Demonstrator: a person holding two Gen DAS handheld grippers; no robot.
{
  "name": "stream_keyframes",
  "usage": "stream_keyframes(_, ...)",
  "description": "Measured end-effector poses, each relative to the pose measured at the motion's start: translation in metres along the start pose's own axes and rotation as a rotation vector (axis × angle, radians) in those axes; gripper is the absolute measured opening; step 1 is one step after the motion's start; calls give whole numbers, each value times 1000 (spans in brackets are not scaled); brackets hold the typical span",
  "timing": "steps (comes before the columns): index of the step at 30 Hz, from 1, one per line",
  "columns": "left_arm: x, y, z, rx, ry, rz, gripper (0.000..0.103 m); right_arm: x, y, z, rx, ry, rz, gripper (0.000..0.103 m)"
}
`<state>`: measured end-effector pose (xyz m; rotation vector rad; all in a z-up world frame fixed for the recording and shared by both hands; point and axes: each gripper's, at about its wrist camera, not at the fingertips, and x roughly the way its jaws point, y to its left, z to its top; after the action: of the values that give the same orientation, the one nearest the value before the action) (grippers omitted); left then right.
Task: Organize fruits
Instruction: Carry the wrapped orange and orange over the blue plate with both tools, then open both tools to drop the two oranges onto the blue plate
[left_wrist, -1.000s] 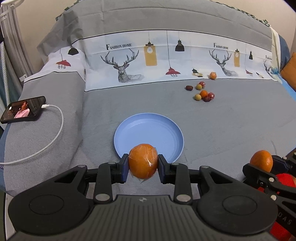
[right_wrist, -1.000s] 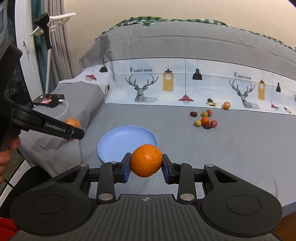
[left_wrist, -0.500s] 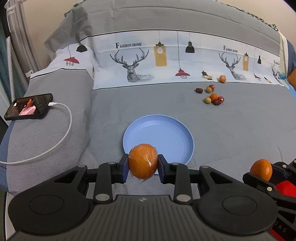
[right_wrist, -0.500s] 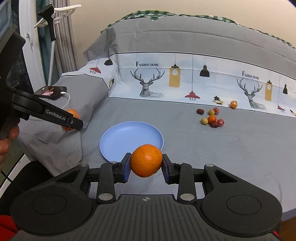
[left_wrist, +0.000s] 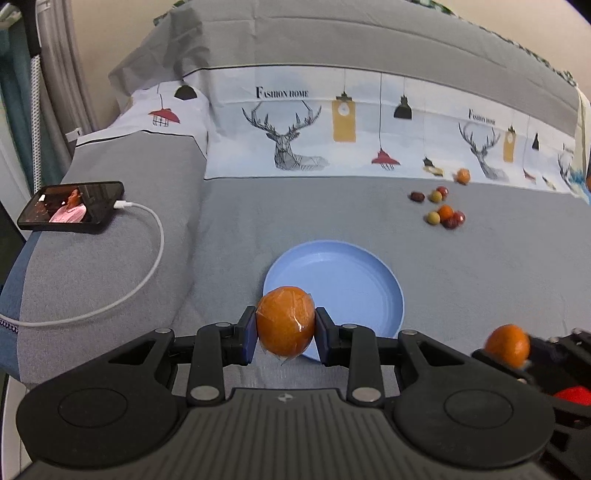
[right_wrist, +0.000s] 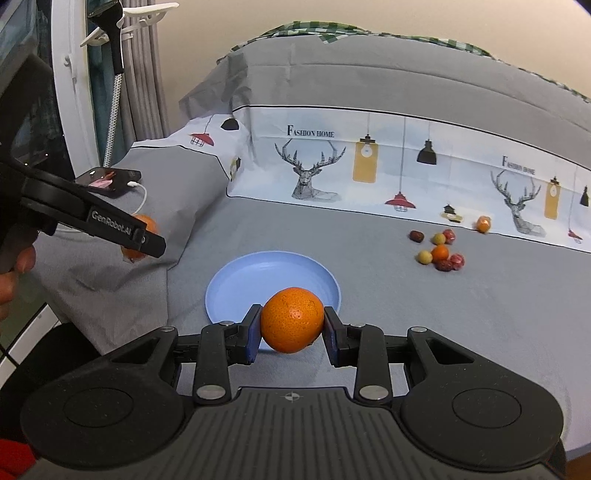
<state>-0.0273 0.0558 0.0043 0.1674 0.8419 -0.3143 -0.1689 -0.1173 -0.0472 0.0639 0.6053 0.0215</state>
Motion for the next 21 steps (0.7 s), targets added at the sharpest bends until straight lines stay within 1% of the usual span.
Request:
stream_keyframes(4,13,5,4,-22,12,-6,35,27,5,6,-5,31,18,36)
stream_keyframes(8,38,7,7,-29,44,-9,35,61,9,11,-7,72,31,36)
stream_keyframes(15,95,6,18,-4,101,-27,35,121,3,15,-47,135,-8,36)
stream_keyframes(21,146,3,23,-1,161,-39,35,164,-11,10,-48,206,-13,36)
